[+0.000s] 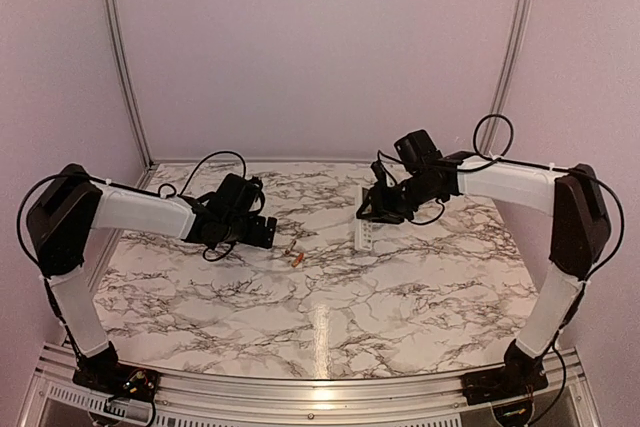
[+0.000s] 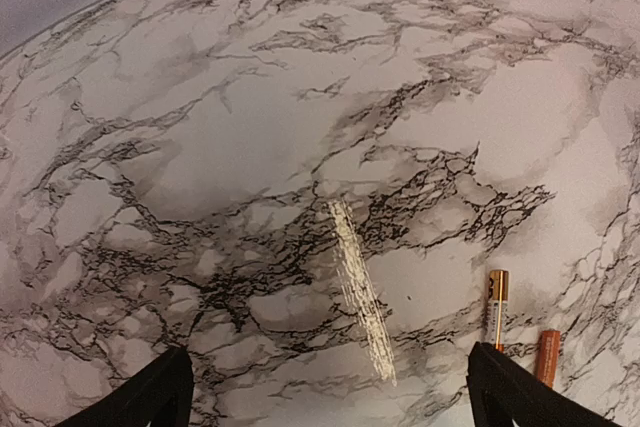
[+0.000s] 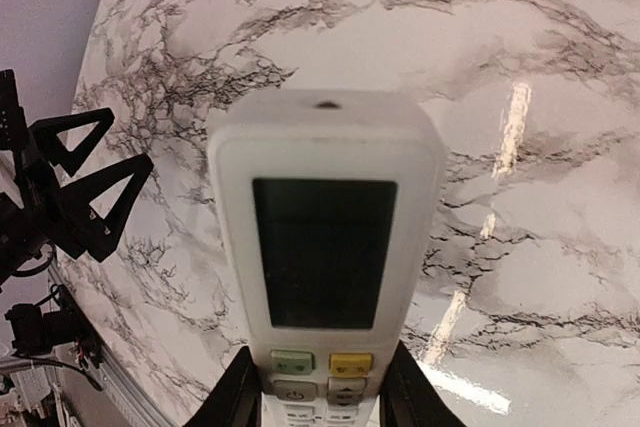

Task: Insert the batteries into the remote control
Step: Pass from the right arm to the left

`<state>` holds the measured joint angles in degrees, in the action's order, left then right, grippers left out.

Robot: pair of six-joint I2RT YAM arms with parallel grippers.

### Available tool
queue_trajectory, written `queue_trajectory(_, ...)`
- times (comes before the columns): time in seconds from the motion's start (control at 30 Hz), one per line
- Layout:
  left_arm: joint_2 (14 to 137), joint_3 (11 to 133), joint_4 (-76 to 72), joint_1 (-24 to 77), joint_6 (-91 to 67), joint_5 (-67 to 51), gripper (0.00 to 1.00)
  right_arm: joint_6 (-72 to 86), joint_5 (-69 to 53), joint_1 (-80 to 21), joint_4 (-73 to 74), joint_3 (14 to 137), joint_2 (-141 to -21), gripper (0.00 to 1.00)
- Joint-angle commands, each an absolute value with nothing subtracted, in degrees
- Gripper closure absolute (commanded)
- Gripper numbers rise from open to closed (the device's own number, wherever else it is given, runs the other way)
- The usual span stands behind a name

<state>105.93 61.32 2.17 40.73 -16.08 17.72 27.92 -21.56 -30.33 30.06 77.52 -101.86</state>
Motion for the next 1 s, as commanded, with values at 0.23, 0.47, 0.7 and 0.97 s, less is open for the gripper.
queue_trajectory(0.23,74.93,48.86,-7.62,39.99,-14.98,2.02,0.01,27.6,-43.84,-29.93,-4.87,73.18,-92.29,1.0)
queue_trajectory(0.47,66.99,39.95,-26.94,40.9,-20.74,-23.15,0.01,40.78,-57.77,-30.83,-35.95,66.09,-90.66,1.0)
queue_trajectory(0.7,67.85,39.45,-36.15,45.21,-24.23,-26.79,0.02,40.73,-61.6,-36.68,-44.53,65.38,-90.6,1.0)
queue_trajectory(0.97,70.83,42.38,-37.4,51.22,-22.06,-25.04,0.03,44.15,-64.68,-39.37,-51.48,65.6,-90.94,1.0)
